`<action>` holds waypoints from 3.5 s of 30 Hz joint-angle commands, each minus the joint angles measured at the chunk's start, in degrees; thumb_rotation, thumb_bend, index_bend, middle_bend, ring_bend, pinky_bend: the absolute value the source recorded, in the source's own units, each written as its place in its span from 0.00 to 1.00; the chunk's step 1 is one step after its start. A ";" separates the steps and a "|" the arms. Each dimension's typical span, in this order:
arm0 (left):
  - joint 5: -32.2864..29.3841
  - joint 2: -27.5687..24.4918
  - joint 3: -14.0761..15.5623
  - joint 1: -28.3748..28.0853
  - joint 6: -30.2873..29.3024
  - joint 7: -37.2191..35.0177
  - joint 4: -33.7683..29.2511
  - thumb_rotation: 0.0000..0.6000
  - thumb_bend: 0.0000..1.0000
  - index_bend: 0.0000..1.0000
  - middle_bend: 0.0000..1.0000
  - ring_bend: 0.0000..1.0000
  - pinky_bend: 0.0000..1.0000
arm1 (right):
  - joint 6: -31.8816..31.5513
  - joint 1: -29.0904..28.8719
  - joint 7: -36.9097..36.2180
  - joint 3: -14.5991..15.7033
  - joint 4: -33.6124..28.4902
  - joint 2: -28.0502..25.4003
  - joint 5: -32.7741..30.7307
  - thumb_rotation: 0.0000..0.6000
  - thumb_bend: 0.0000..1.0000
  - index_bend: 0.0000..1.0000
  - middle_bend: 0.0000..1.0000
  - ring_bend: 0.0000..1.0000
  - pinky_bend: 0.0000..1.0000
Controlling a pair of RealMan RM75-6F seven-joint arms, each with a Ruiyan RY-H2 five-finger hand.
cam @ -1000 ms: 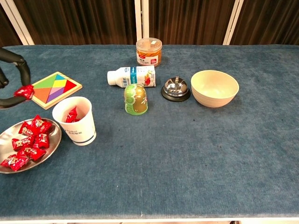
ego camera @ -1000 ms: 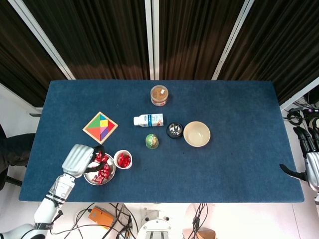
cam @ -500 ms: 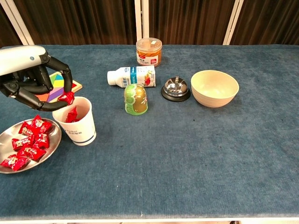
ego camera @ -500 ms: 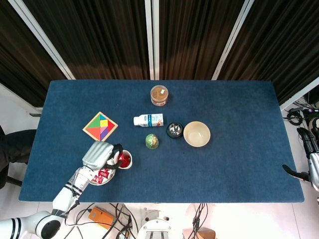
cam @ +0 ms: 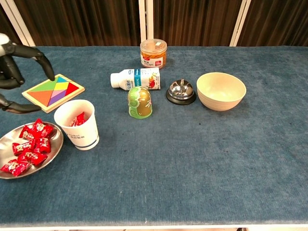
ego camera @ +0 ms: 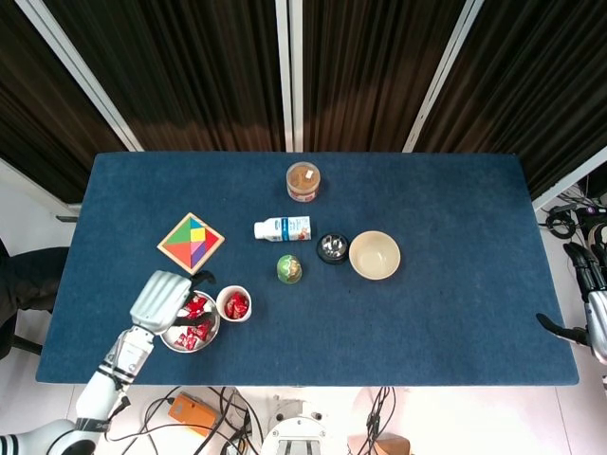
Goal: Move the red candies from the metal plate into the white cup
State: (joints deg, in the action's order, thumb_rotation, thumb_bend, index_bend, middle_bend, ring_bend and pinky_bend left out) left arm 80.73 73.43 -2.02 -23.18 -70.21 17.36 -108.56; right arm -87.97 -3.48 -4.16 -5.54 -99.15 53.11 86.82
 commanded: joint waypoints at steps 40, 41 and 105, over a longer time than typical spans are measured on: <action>-0.47 8.12 6.04 1.77 7.03 11.22 13.29 1.00 0.20 0.49 1.00 0.96 0.90 | 0.52 -0.15 1.30 0.07 -1.12 -0.10 -0.27 1.00 0.22 0.00 0.14 0.00 0.12; -0.93 8.14 6.02 1.71 7.27 11.75 13.40 1.00 0.21 0.49 1.00 0.96 0.90 | 0.48 -0.10 1.27 0.07 -1.11 -0.11 -0.30 1.00 0.22 0.00 0.14 0.00 0.12; 7.34 -2.54 3.81 -0.38 0.09 -8.65 5.25 1.00 0.17 0.44 1.00 0.96 0.90 | 1.33 -0.66 0.58 -0.13 -0.25 0.65 -0.67 1.00 0.22 0.00 0.14 0.00 0.12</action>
State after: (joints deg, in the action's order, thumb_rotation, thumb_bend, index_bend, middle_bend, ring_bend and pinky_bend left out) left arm 86.31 72.21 0.37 -24.95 -68.41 10.72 -104.36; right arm -86.65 -4.13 -3.58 -5.67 -99.41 53.75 86.14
